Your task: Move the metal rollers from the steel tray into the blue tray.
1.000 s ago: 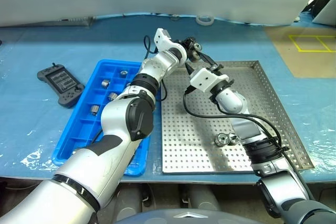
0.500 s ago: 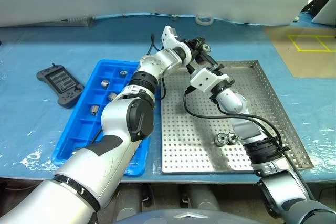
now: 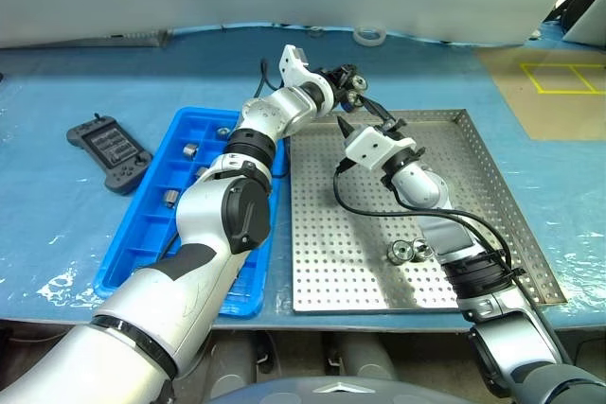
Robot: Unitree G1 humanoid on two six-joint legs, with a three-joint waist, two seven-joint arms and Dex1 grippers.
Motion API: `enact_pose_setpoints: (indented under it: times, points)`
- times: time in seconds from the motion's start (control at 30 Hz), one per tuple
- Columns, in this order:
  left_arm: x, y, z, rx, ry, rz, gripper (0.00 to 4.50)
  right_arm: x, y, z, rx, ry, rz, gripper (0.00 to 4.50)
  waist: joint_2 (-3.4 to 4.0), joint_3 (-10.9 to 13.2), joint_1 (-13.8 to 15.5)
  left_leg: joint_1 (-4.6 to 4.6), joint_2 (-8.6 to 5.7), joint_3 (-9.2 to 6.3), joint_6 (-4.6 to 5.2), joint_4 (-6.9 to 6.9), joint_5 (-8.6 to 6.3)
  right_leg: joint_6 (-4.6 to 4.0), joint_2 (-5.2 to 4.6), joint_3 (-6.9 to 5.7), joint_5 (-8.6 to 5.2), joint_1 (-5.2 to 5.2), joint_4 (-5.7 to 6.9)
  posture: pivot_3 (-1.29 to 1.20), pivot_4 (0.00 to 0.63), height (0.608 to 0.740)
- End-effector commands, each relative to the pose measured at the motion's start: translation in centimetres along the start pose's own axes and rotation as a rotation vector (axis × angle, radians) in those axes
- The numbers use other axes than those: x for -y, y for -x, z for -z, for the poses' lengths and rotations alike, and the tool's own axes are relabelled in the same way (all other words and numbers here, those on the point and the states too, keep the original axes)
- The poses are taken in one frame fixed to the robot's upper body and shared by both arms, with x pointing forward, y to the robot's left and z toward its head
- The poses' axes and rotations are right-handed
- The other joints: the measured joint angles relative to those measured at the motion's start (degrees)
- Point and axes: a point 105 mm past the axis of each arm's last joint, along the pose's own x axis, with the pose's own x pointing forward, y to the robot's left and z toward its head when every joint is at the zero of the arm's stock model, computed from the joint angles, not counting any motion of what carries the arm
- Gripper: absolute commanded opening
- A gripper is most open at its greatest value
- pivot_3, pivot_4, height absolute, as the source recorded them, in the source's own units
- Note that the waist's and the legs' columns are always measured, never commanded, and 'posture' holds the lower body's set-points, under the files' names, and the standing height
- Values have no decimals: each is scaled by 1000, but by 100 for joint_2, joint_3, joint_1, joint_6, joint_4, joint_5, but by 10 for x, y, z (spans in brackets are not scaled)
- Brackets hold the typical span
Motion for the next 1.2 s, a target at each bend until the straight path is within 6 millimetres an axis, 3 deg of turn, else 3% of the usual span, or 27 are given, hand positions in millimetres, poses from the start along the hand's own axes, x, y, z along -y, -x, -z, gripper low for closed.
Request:
enact_pose_setpoints:
  times: [0.03,0.17,0.27,0.47,0.83,0.97,1.2]
  points:
    - [23,-1,0,-14,-20,76,745,11,0,-9,38,16,38,2545,0,0,3,0,0,0,0,0,0,0,0,0,0,0,0,-360,150,740]
    - [17,4,9,-99,-69,70,745,10,0,-9,39,19,36,2545,0,0,3,0,0,0,0,0,0,0,0,0,0,0,0,-352,150,740]
    - [10,7,3,-87,-78,46,745,9,0,-9,39,19,34,2545,0,0,-1,1,0,0,0,0,0,0,0,0,0,-1,1,-348,150,740]
    - [12,10,-7,-52,-73,51,745,6,0,-11,52,15,21,1229,0,0,14,0,0,0,0,1,0,0,0,0,0,0,2,-340,150,740]
    - [11,11,-16,-8,-75,40,745,4,0,-9,46,9,21,1229,0,0,13,-1,0,0,0,2,0,0,0,0,0,-2,3,-336,150,740]
    - [13,15,-35,62,-91,39,745,3,4,-5,32,1,5,1229,0,0,15,-2,0,0,0,2,0,0,0,0,0,-2,2,-334,150,740]
    - [11,38,-94,252,-119,38,745,7,14,7,-27,-207,-41,1229,0,0,14,-1,0,0,0,2,0,0,0,0,0,-3,3,-317,150,740]
